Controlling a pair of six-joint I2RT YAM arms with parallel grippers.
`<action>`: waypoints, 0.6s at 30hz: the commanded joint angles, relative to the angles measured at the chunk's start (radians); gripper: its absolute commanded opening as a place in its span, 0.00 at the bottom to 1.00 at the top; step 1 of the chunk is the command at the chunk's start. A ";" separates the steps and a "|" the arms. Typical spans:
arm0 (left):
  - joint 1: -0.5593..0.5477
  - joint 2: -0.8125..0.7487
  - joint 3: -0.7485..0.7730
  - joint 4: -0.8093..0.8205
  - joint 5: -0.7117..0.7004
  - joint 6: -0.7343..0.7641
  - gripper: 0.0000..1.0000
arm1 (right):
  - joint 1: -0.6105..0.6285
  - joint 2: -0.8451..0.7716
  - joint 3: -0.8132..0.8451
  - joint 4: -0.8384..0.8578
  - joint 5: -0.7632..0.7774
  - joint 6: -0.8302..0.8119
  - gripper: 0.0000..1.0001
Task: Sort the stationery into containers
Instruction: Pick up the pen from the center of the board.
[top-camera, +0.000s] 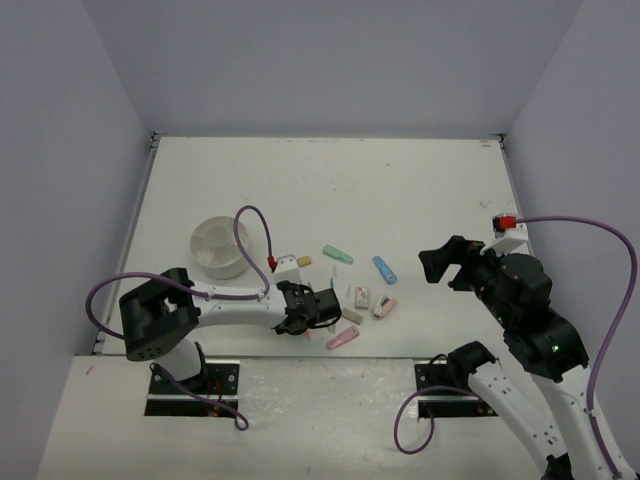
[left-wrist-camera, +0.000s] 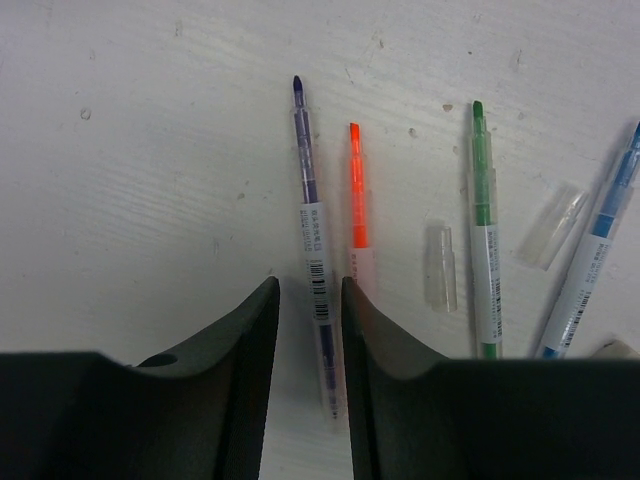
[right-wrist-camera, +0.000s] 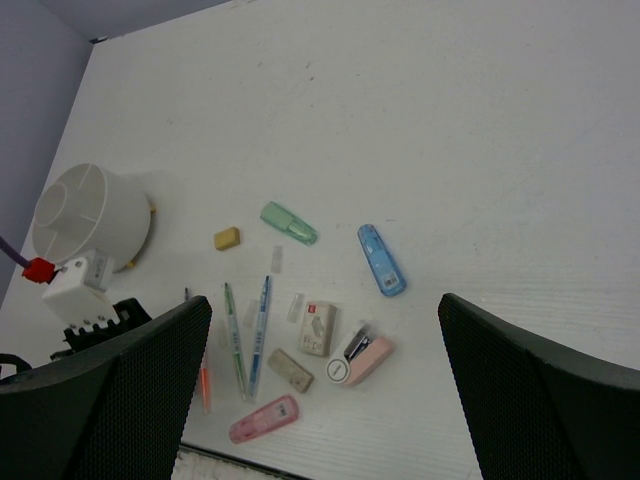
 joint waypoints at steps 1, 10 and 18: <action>0.006 -0.019 -0.004 0.017 -0.037 -0.024 0.33 | 0.004 -0.007 -0.003 0.045 -0.025 -0.021 0.99; 0.013 -0.024 -0.017 -0.027 -0.046 -0.064 0.28 | 0.004 -0.026 -0.005 0.058 -0.030 -0.026 0.99; 0.035 -0.024 -0.069 0.016 -0.017 -0.053 0.20 | 0.004 -0.047 -0.005 0.067 -0.040 -0.027 0.99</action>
